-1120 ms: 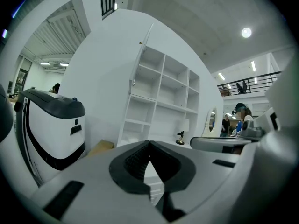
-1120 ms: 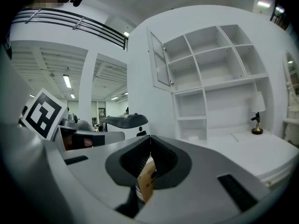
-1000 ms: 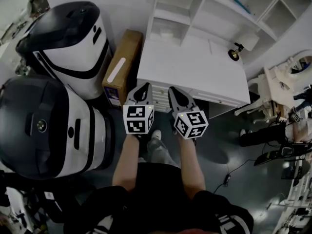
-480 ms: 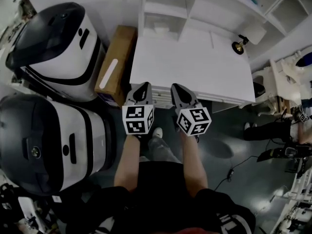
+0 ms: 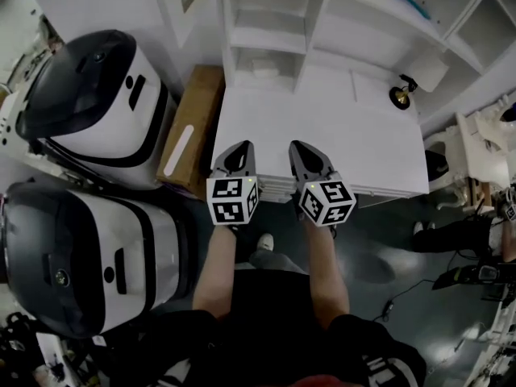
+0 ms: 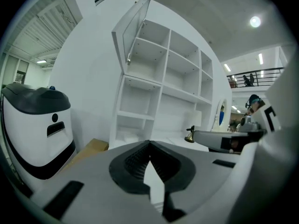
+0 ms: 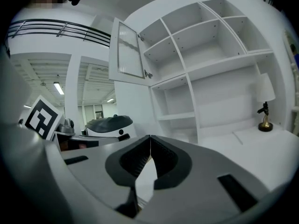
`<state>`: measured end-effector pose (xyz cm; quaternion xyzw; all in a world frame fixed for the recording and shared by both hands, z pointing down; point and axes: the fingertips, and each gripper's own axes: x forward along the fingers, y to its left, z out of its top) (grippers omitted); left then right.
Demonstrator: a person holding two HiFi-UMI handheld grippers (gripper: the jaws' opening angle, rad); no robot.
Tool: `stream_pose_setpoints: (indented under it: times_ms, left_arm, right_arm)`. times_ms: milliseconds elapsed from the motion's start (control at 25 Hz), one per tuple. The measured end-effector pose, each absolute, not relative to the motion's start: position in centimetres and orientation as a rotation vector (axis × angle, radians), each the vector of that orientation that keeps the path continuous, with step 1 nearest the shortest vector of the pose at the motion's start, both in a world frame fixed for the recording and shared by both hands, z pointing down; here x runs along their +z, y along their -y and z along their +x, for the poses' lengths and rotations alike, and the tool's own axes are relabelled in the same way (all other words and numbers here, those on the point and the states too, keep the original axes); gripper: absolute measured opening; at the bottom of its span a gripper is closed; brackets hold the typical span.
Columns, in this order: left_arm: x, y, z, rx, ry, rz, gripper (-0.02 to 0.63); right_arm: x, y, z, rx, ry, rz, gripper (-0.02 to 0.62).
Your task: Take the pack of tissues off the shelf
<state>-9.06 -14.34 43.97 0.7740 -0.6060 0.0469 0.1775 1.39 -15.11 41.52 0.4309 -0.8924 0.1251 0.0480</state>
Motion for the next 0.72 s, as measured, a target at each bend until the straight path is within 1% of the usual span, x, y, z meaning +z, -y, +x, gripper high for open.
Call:
stream_pose_setpoints:
  times_ms: [240, 560, 720]
  left_arm:
    - [42.9, 16.8, -8.4, 0.14, 1.757, 2.196, 0.011]
    - [43.6, 18.2, -10.8, 0.194, 1.82, 2.127, 0.009]
    - [45.2, 19.6, -11.2, 0.231, 1.807, 2.097, 0.009]
  right_arm:
    - [40.2, 18.9, 2.6, 0.376, 2.769, 1.31, 0.02]
    - [41.7, 21.1, 0.1, 0.463, 2.813, 1.205, 0.02]
    - [43.7, 22.7, -0.5, 0.545, 2.801, 1.186, 0.02]
